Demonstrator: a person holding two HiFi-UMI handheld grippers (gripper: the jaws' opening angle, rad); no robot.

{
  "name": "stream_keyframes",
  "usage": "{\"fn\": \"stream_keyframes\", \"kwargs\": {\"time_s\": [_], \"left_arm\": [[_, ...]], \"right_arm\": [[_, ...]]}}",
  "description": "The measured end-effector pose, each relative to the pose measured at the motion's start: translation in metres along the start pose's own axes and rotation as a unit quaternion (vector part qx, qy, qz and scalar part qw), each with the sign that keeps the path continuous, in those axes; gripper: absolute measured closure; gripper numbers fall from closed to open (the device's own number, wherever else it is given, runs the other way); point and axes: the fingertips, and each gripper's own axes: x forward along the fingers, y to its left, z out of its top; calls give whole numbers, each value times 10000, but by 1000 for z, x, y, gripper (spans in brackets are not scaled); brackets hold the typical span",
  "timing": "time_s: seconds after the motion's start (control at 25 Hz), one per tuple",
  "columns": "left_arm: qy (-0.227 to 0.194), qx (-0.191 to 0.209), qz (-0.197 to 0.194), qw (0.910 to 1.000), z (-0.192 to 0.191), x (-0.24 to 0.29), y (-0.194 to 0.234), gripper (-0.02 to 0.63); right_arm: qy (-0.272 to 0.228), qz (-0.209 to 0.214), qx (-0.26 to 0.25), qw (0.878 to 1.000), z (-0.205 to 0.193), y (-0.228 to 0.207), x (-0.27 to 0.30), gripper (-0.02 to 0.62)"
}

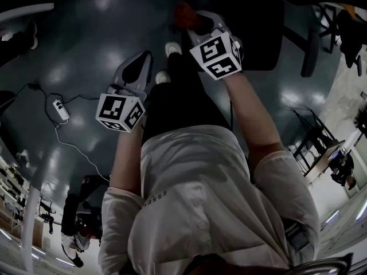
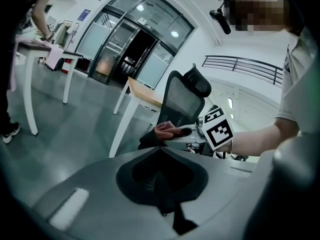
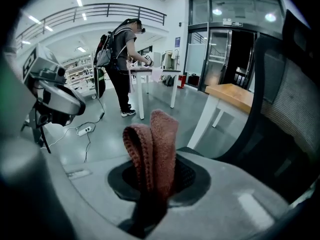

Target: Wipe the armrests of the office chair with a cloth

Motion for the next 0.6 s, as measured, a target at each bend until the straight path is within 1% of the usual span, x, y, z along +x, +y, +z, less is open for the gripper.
{"fn": "stream_keyframes", "kwargs": {"time_s": [0.4, 0.6], "left_arm": [[101, 209, -378, 9990, -31, -36, -19, 589], [254, 239, -554, 9979, -56, -53, -26, 589]], "right_arm": [[-75, -173, 196, 9996, -23, 60, -30, 538], [-115, -274, 337, 9990, -41, 98, -49, 538]]}}
